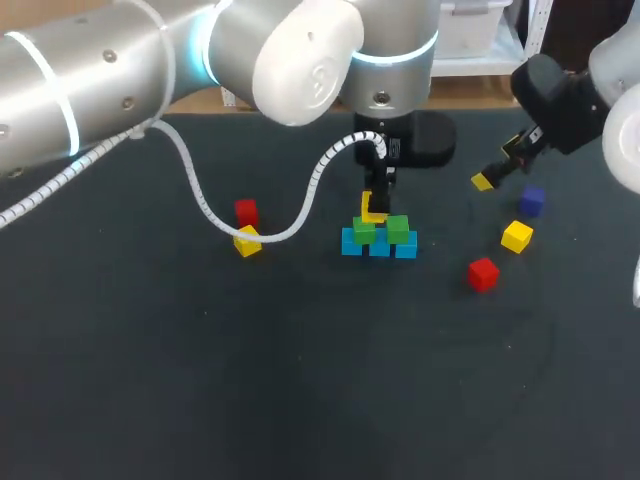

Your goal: Place the blue cubes, place green cubes on the blue cubes, place the yellow cubes on the green cubes, then place the red cubes on the yellow cubes, and place purple cube on the red cubes.

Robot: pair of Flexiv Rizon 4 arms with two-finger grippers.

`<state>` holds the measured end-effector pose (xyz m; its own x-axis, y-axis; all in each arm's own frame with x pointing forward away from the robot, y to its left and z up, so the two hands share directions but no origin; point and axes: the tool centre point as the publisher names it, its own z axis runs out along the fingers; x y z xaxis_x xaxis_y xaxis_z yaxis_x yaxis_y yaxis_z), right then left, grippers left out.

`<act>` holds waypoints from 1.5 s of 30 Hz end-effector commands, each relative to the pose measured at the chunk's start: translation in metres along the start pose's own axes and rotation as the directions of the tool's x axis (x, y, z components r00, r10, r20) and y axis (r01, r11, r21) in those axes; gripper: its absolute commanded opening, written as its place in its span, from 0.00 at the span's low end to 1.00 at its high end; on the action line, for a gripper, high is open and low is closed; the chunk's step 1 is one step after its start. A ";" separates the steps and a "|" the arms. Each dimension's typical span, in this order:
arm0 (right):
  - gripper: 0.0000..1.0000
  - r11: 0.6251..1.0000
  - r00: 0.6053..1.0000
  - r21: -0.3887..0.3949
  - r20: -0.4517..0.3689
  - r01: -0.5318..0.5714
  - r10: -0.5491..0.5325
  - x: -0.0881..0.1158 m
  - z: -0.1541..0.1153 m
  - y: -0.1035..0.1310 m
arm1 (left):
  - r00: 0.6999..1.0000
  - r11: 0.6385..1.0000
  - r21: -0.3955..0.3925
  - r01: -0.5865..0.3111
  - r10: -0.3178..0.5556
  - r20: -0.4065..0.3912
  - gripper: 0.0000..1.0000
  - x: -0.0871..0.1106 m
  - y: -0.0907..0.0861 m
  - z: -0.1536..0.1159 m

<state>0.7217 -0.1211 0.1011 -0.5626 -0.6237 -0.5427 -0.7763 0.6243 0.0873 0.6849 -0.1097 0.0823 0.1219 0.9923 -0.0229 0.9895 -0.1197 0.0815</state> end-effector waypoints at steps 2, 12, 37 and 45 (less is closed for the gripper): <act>1.00 1.000 1.000 0.000 0.001 0.000 0.000 0.000 0.000 0.000 | 1.000 0.999 0.035 0.002 -0.002 -0.018 0.00 -0.011 0.013 0.005; 1.00 1.000 1.000 0.000 0.001 0.000 0.000 0.000 0.000 0.000 | 0.999 0.998 0.049 0.026 -0.024 -0.048 0.00 -0.017 0.019 0.013; 1.00 1.000 1.000 0.000 0.001 0.000 0.000 0.000 0.000 0.000 | 0.990 0.991 0.067 0.113 -0.106 -0.094 0.00 -0.013 0.027 0.027; 1.00 1.000 1.000 0.000 0.001 0.000 0.000 0.000 0.000 0.000 | 0.989 0.990 0.075 0.122 -0.114 -0.093 0.00 -0.011 0.028 0.027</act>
<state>0.7217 -0.1211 0.1011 -0.5627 -0.6236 -0.5427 -0.7762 0.6244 0.0873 0.7099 -0.1235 0.0576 -0.0002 0.9984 0.0569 0.9999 -0.0004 0.0121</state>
